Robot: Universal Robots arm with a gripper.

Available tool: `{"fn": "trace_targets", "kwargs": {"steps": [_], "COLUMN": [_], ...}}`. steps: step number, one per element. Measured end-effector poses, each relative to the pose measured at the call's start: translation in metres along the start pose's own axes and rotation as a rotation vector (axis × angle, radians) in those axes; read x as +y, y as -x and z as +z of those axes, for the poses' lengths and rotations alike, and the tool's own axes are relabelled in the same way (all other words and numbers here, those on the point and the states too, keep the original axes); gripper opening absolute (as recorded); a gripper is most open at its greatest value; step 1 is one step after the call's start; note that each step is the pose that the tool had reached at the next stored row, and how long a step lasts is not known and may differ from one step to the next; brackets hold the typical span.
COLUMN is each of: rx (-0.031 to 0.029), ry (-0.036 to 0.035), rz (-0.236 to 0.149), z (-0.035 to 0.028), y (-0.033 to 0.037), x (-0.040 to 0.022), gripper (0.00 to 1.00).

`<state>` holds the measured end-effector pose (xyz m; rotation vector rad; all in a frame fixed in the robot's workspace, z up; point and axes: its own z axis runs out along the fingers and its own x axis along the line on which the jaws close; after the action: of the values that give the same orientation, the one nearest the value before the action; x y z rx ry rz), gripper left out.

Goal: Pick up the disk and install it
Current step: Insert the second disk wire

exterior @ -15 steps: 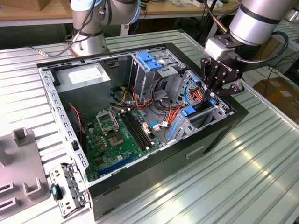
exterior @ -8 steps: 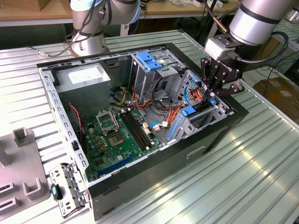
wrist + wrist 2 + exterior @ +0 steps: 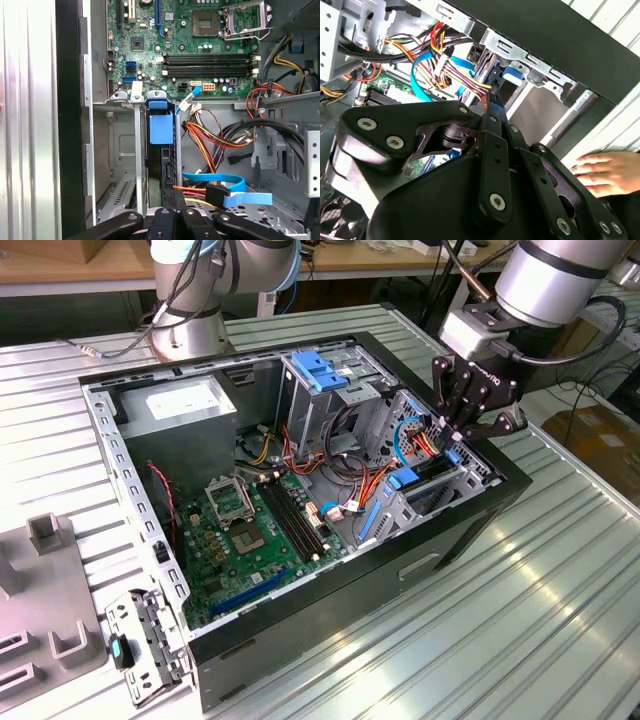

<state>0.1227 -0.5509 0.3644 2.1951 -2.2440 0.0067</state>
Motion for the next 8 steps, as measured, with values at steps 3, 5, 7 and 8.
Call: {"fn": "trace_targets", "kwargs": {"steps": [3, 5, 7, 8], "rx": [-0.0001, -0.0015, -0.0015, -0.0012], "ry": [0.0000, 0.0006, 0.0026, 0.0042], "rz": [0.000, 0.000, 0.000, 0.000], "z": [-0.0148, -0.0164, -0.0164, -0.0167], "y": [0.0000, -0.0001, -0.0002, -0.0002], "x": [0.0001, 0.0031, 0.0064, 0.0076], "gripper": [0.11, 0.11, 0.11, 0.11]}}
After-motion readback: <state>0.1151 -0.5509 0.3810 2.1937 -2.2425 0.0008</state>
